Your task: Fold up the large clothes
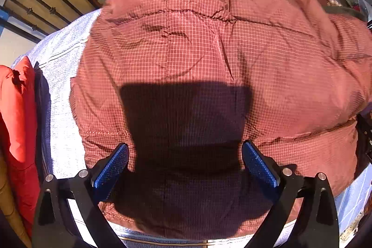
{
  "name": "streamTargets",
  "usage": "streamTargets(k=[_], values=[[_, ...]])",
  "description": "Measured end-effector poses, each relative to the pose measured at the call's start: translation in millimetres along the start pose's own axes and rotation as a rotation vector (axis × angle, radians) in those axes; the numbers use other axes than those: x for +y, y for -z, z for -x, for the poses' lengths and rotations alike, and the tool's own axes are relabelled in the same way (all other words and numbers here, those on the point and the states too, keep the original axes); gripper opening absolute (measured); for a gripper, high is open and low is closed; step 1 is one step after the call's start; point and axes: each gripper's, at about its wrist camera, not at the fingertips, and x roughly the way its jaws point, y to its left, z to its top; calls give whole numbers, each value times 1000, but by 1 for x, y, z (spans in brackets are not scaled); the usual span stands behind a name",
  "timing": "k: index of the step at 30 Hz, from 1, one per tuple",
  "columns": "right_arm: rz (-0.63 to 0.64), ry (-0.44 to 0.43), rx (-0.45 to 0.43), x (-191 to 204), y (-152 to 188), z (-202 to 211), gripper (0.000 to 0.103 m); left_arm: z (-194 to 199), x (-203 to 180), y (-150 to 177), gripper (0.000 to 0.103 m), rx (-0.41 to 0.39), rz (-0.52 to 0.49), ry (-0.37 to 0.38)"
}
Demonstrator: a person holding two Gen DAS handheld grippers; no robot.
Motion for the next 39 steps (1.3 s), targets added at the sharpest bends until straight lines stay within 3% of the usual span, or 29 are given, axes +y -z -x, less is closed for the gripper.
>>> streamTargets(k=[1, 2, 3, 5, 10, 16, 21, 26, 29, 36, 39], values=[[-5, -12, 6, -2, -2, 0, 80, 6, 0, 5, 96, -20, -4, 1], [-10, -37, 26, -4, -2, 1, 92, 11, 1, 10, 96, -33, -7, 0], [-12, -50, 45, -12, 5, 4, 97, 18, 2, 17, 96, -46, -6, 2], [-24, -66, 73, -18, 6, 9, 97, 31, 10, 33, 96, -69, 15, 22], [-80, -98, 6, -43, 22, 36, 97, 56, 41, 69, 96, -105, 122, 110], [-182, -152, 19, -83, 51, 41, 97, 63, 77, 105, 96, -99, 210, 173], [-327, -227, 53, -131, 68, 33, 97, 51, 103, 99, 96, -79, 278, 289], [-409, -376, 83, -158, 67, 21, 97, 22, 122, 76, 96, -51, 416, 401], [-415, -412, 94, -165, 63, 12, 97, 6, 137, 61, 96, -37, 455, 399], [-552, -597, 117, -185, 51, -20, 97, -20, 144, 30, 96, -10, 437, 400], [-572, -638, 116, -195, 40, -32, 97, -29, 142, 17, 96, -9, 429, 411]])
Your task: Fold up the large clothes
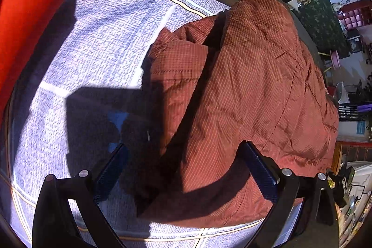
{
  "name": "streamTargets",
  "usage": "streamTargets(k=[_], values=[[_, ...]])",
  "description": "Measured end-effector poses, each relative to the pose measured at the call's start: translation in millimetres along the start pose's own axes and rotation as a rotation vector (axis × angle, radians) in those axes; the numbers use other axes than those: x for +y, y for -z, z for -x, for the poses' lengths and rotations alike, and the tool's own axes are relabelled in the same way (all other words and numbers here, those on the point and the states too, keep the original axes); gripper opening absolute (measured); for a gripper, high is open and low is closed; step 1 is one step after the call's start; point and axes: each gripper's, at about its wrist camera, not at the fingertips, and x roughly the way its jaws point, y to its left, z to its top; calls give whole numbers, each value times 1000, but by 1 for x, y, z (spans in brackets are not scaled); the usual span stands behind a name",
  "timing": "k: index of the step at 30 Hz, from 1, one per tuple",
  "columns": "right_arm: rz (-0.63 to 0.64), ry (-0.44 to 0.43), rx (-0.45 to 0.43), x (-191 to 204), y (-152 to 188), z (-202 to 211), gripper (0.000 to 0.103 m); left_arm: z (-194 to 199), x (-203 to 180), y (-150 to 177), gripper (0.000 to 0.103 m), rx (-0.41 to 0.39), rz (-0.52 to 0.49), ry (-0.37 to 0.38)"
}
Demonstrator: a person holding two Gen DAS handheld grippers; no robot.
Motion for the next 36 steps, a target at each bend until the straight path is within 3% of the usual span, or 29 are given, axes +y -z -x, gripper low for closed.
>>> streamTargets(k=[8, 12, 16, 24, 27, 29, 36], values=[[69, -37, 30, 14, -50, -35, 97, -26, -13, -27, 98, 23, -20, 9], [59, -15, 14, 20, -52, -46, 98, -32, -18, -38, 96, 24, -34, 19], [57, 6, -6, 24, -48, -45, 96, -34, -29, -44, 82, 15, -43, 24], [89, 22, -57, 35, -19, -16, 44, -22, -59, -39, 44, -51, -117, -9], [121, 40, -86, 48, -7, 0, 30, -7, -69, -37, 29, -81, -148, -13], [161, 63, -113, 62, 2, 12, 27, 8, -72, -29, 23, -106, -155, 4], [348, 141, -216, 114, 50, 67, 23, 52, -110, 13, 19, -156, -253, 53]])
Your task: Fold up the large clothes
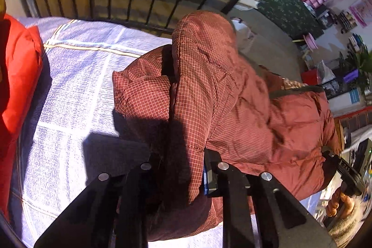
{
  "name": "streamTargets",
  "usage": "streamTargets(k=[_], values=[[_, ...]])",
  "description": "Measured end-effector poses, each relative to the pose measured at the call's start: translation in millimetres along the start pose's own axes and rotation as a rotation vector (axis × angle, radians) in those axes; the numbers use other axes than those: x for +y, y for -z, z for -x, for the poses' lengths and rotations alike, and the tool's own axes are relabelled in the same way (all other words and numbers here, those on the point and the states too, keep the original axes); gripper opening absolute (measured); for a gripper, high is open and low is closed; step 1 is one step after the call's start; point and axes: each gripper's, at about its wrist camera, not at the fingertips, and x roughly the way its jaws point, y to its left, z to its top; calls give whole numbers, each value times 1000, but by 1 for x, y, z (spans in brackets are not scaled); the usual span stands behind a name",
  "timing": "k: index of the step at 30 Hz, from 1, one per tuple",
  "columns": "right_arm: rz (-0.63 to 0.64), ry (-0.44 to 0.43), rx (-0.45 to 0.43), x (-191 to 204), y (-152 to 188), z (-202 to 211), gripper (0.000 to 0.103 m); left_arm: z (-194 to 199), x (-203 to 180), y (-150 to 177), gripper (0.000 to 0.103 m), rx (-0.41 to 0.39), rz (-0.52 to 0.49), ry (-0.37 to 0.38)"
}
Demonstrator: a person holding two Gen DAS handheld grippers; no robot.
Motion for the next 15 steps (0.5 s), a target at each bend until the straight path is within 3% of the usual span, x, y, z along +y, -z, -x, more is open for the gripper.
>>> streamTargets(k=[5, 9, 15], values=[[58, 23, -51, 5, 21, 51, 22, 21, -59, 29, 19, 1, -168, 38], [17, 69, -83, -25, 45, 95, 21, 20, -108, 42, 19, 32, -260, 89], [-106, 177, -177, -90, 76, 166, 21, -8, -214, 28, 19, 61, -470, 171]])
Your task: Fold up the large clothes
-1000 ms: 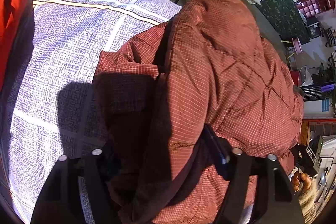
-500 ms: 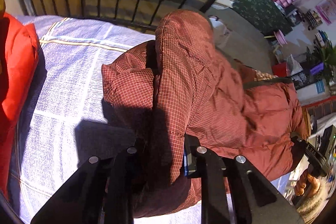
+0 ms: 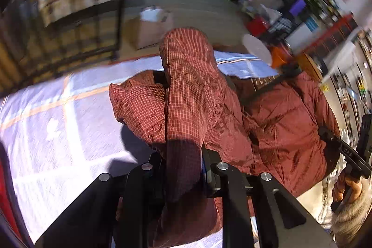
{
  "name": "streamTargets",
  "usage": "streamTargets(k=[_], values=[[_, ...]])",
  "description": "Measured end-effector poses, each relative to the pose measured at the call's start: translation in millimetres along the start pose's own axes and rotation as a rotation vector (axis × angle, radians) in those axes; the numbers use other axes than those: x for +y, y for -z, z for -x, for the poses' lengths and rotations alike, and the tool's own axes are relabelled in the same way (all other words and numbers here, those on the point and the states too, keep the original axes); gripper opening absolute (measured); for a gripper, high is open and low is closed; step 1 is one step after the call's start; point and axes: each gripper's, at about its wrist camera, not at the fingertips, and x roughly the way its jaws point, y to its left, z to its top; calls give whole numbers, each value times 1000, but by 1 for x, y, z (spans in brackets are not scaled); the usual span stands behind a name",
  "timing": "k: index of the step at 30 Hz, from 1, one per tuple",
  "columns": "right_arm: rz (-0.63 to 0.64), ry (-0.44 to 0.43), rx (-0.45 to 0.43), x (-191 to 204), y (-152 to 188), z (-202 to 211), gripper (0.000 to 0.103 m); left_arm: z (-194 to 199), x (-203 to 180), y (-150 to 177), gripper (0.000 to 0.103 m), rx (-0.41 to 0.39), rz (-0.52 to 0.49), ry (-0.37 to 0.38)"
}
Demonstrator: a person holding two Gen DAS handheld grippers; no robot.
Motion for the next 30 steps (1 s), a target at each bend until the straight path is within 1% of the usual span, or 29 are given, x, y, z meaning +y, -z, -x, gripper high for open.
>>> streamTargets(k=[1, 4, 6, 8, 10, 12, 14, 15, 17, 18, 19, 20, 21, 22, 23, 24, 26, 27, 30], values=[[-31, 21, -20, -14, 1, 11, 21, -10, -25, -19, 19, -5, -64, 16], [-162, 92, -94, -60, 8, 46, 21, -34, -84, -62, 19, -10, -199, 59], [-283, 132, -143, -94, 14, 66, 21, -54, -137, -97, 19, -12, -295, 98], [-411, 177, -186, -129, 25, 85, 21, -77, -181, -121, 19, -12, -379, 112], [-513, 217, -219, -156, 40, 96, 21, -110, -220, -140, 19, 15, -427, 125], [-628, 241, -223, -184, 60, 100, 21, -145, -244, -151, 19, 54, -436, 127], [-724, 252, -218, -207, 81, 96, 22, -188, -265, -151, 19, 114, -449, 113], [-791, 254, -213, -222, 96, 89, 22, -208, -271, -149, 20, 144, -463, 98], [-894, 268, -166, -251, 126, 68, 22, -257, -280, -135, 20, 225, -506, 30], [-945, 261, -145, -258, 137, 56, 23, -276, -280, -129, 20, 244, -527, -27], [-1022, 245, -118, -268, 154, 43, 23, -290, -276, -125, 21, 253, -541, -74], [-1092, 225, -100, -276, 171, 32, 24, -304, -270, -123, 24, 265, -541, -102], [-1130, 210, -97, -278, 182, 24, 25, -311, -258, -121, 27, 278, -523, -95], [-1144, 201, -99, -278, 190, 19, 27, -318, -251, -122, 31, 291, -504, -83], [-1139, 195, -102, -277, 196, 14, 30, -323, -243, -122, 35, 303, -492, -75], [-1124, 198, -103, -276, 198, 11, 32, -325, -236, -124, 36, 310, -494, -69], [-1090, 214, -94, -277, 198, 6, 33, -329, -229, -122, 42, 311, -512, -67], [-1080, 222, -84, -278, 198, 3, 35, -332, -225, -121, 44, 313, -510, -69], [-1102, 218, -67, -285, 190, -8, 40, -338, -221, -120, 52, 332, -477, -71]])
